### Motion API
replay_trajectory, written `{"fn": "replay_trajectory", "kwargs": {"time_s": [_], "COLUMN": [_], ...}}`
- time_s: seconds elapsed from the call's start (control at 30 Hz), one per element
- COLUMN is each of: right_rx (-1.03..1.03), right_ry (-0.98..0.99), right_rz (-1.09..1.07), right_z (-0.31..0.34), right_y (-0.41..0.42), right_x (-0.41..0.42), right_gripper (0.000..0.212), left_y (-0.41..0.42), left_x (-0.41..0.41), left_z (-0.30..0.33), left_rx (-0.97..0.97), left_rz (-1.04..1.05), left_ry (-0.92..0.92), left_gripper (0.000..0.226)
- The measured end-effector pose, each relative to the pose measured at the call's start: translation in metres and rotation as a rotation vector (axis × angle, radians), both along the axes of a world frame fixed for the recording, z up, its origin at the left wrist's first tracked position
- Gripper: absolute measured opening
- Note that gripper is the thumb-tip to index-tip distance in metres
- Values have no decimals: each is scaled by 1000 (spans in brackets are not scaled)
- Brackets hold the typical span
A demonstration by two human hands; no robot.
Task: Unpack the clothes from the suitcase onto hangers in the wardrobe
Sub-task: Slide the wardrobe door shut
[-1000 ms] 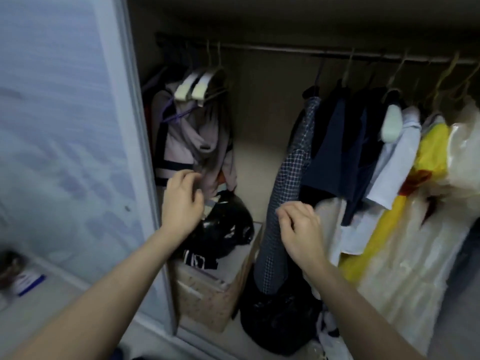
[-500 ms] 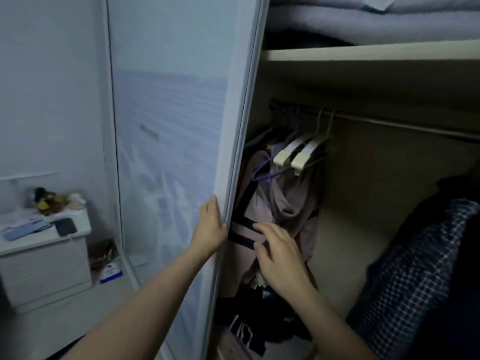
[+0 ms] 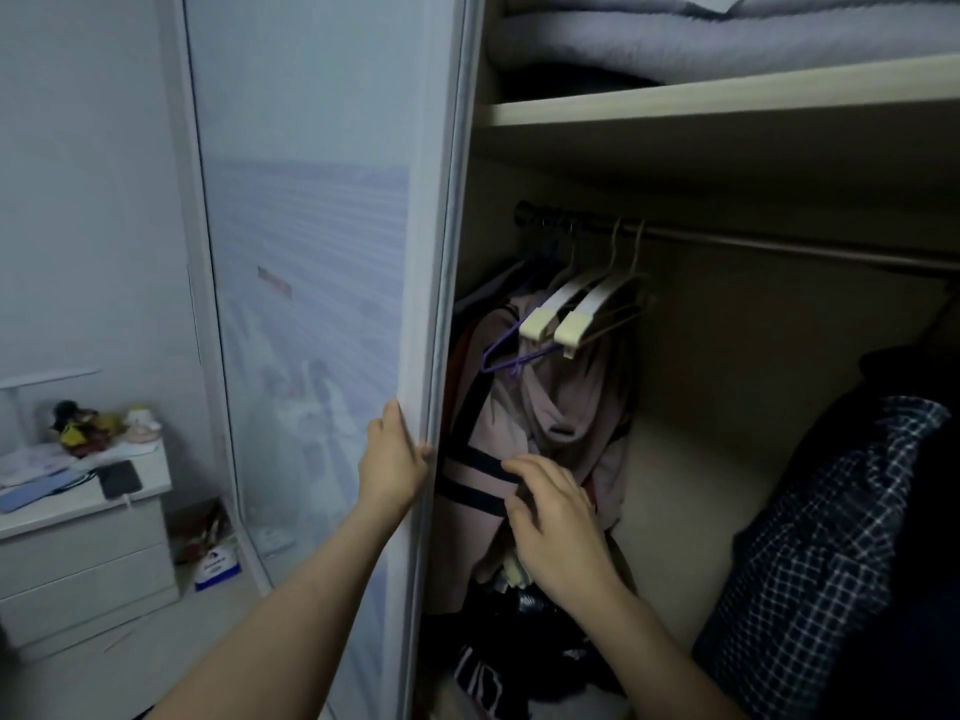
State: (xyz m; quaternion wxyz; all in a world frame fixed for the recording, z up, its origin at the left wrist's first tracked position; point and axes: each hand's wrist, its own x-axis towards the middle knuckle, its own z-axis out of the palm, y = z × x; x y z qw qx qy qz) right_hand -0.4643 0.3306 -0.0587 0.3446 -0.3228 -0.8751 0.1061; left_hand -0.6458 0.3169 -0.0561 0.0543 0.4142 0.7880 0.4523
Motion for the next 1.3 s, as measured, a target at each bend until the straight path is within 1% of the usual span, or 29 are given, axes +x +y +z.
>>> {"fn": "replay_trajectory", "kwargs": {"time_s": [0.13, 0.23, 0.37, 0.53, 0.63, 0.7, 0.8, 0.9, 1.0, 1.07, 1.13, 1.2, 1.3], "right_rx": [2, 7, 27, 36, 66, 130, 308, 509, 665, 711, 709, 696, 718], "right_ry": [40, 72, 102, 123, 156, 245, 338, 257, 71, -60, -177, -235, -261], "right_rz": [-15, -31, -60, -106, -136, -179, -266, -351, -462, -586, -712, -779, -834], "right_z": [4, 8, 14, 19, 19, 21, 28, 40, 49, 48, 45, 43, 45], "right_y": [-10, -18, -34, -59, -73, -82, -92, -98, -99, -97, -98, -102, -112], "right_x": [9, 16, 24, 34, 44, 50, 57, 62, 71, 78, 88, 99, 124], "right_gripper": [39, 44, 42, 45, 41, 41, 42, 44, 51, 53, 62, 70, 72], "left_y": [-8, -16, -30, -50, -63, -72, -84, -93, -105, -116, -126, -132, -143], "left_x": [12, 28, 51, 84, 105, 120, 140, 156, 176, 188, 202, 213, 233], "left_z": [1, 0, -2, -6, -8, -9, -13, -14, -13, -11, -8, -7, -5], "left_rx": [-12, -16, -13, 24, 37, 44, 56, 25, 71, 95, 91, 89, 58], "left_rz": [-16, -43, -88, -190, -255, -308, -391, -457, -559, -621, -656, -684, -723], "left_ry": [19, 36, 59, 41, 44, 31, 46, 40, 17, -20, -50, -55, -45], "left_gripper": [48, 52, 61, 62, 65, 67, 67, 67, 68, 70, 69, 68, 74]}}
